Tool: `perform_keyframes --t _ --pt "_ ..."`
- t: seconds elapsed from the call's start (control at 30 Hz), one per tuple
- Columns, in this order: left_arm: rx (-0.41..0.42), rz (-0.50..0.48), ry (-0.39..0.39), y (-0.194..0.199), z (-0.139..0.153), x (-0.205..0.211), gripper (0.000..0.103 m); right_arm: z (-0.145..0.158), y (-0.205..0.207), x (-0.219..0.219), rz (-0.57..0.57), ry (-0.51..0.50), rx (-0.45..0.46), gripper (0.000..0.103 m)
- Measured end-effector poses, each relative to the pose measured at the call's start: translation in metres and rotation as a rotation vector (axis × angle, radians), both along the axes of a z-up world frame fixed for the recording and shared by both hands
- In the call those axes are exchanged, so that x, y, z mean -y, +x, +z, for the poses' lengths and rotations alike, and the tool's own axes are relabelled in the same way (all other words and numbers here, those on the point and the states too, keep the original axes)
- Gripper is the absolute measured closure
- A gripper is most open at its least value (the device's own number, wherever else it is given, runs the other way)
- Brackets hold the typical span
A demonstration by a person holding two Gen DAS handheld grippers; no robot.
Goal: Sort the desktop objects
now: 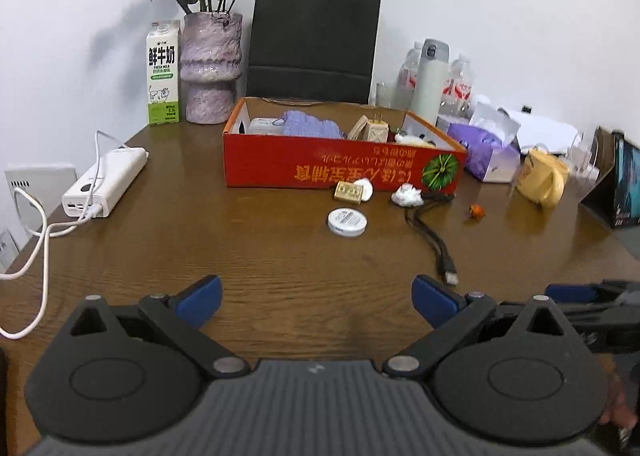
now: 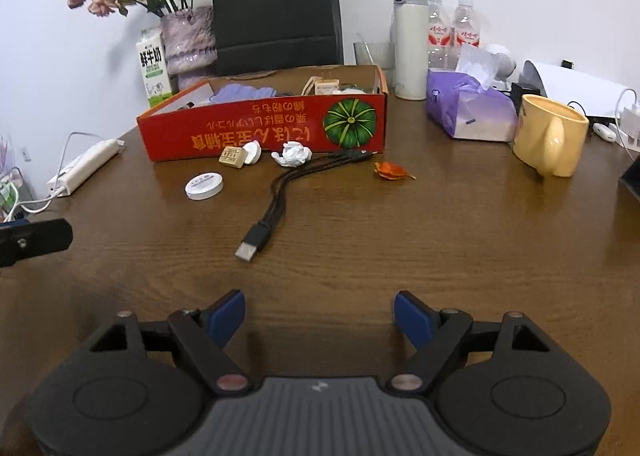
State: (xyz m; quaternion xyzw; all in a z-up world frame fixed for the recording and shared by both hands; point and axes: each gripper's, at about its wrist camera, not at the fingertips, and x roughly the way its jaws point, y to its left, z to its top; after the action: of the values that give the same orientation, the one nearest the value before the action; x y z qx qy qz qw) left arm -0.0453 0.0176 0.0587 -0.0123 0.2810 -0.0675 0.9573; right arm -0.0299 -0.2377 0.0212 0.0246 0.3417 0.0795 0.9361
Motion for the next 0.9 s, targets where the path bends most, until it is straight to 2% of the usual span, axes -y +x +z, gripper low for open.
perform_keyframes --t 0.1,0.23,0.37,0.43,0.53,0.63,0.67,0.73,0.77,0.83,0.87,0.9 --pt "-0.001 0.006 0.024 0.007 -0.01 0.002 0.0 -0.001 -0.001 0.008 -0.024 0.019 0.017 0.022" --pt "-0.029 -0.007 0.007 0.035 -0.016 0.007 0.0 0.004 0.01 0.013 -0.029 0.025 0.028 0.024" --pt "-0.022 -0.042 0.041 0.076 -0.016 0.02 0.002 0.015 0.037 0.006 0.003 0.004 0.053 0.042" --pt "-0.036 -0.078 0.075 0.1 -0.017 0.029 0.005 0.019 0.055 0.0 0.015 -0.013 0.057 0.042" --pt "-0.07 -0.114 0.093 0.131 -0.022 0.038 0.018 0.026 0.088 -0.009 0.054 -0.013 0.066 0.044" --pt "-0.127 -0.141 0.064 0.151 -0.031 0.039 0.029 0.026 0.124 -0.022 0.119 -0.03 0.073 0.045" --pt "-0.148 -0.152 0.057 0.156 -0.034 0.04 0.037 0.024 0.136 -0.026 0.143 -0.04 0.083 0.046" --pt "-0.119 -0.153 0.07 0.155 -0.035 0.041 0.059 0.015 0.159 -0.034 0.18 -0.059 0.07 0.053" --pt "-0.109 -0.163 0.068 0.153 -0.036 0.04 0.062 0.01 0.169 -0.037 0.195 -0.07 0.054 0.058" --pt "-0.093 -0.182 0.071 0.15 -0.038 0.042 0.063 0.0 0.182 -0.043 0.22 -0.086 0.045 0.061" --pt "-0.089 -0.19 0.083 0.149 -0.039 0.043 0.063 -0.004 0.186 -0.045 0.224 -0.091 0.041 0.067" --pt "-0.088 -0.193 0.083 0.149 -0.038 0.043 0.063 -0.006 0.188 -0.046 0.22 -0.102 0.06 0.078"
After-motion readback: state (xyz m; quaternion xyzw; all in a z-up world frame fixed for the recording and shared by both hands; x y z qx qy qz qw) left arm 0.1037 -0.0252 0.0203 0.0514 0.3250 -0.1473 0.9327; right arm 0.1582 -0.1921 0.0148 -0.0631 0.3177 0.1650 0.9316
